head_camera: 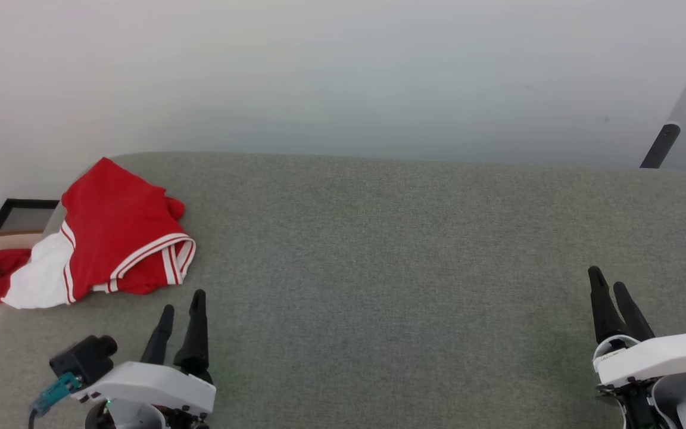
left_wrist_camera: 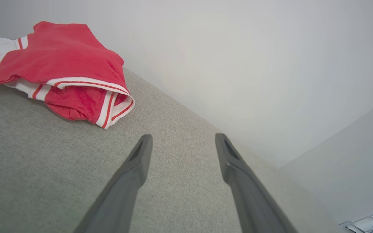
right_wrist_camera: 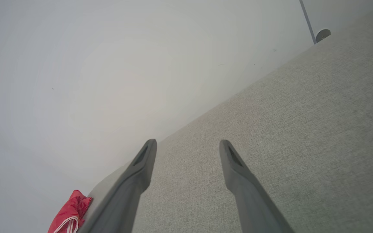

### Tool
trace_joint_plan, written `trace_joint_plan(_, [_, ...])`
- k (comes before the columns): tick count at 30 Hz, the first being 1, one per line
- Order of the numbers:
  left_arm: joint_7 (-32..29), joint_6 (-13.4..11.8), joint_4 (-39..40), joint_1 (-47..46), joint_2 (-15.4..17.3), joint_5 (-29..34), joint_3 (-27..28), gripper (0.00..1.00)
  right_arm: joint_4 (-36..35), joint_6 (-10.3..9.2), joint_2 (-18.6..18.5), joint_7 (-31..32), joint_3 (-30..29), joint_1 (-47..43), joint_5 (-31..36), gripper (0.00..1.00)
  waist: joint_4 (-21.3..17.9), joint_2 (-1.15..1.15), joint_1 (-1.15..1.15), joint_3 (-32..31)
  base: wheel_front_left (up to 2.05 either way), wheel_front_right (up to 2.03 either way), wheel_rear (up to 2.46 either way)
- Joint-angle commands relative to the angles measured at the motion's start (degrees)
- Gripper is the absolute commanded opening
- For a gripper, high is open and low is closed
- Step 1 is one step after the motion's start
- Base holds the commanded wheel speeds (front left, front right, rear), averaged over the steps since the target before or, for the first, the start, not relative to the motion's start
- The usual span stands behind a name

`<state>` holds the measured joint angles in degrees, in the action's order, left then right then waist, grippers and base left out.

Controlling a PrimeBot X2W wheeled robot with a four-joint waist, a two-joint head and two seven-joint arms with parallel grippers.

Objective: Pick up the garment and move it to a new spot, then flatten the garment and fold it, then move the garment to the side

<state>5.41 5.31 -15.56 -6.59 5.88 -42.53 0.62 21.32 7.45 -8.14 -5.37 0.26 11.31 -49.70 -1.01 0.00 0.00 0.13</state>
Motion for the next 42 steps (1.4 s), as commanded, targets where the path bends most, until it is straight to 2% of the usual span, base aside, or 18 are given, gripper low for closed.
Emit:
trace_joint_plan(1, [0.57, 0.21, 0.70, -1.27, 0.54, 1.99, -0.08, 1.00, -0.30, 0.03, -0.40, -0.61, -0.16, 1.94, 2.18, 1.00, -0.07, 0.00, 0.00, -0.01, 0.00, 0.00, 0.00])
trace_joint_plan(13, [2.55, 0.58, -0.16, -1.83, 1.07, 10.39, -0.79, 1.00, 0.25, 0.03, -0.21, -2.57, -1.06, 3.05, 11.36, 1.00, -0.46, 0.00, 0.00, -0.08, 0.00, 0.00, 0.00])
trace_joint_plan(28, [4.80, 0.83, -0.93, -2.62, 1.61, 19.56, -1.49, 1.00, 1.44, 0.04, -0.95, -4.82, -0.99, 4.39, 19.49, 1.00, -0.95, 0.00, 0.00, -0.08, 0.00, 0.00, 0.00])
trace_joint_plan(42, [6.43, 1.64, -2.18, -3.22, 1.54, 24.57, -1.17, 1.00, 1.56, 0.04, -1.16, -6.50, -1.86, 4.70, 25.16, 1.00, -1.29, 0.00, 0.00, -0.32, 0.00, 0.00, 0.00])
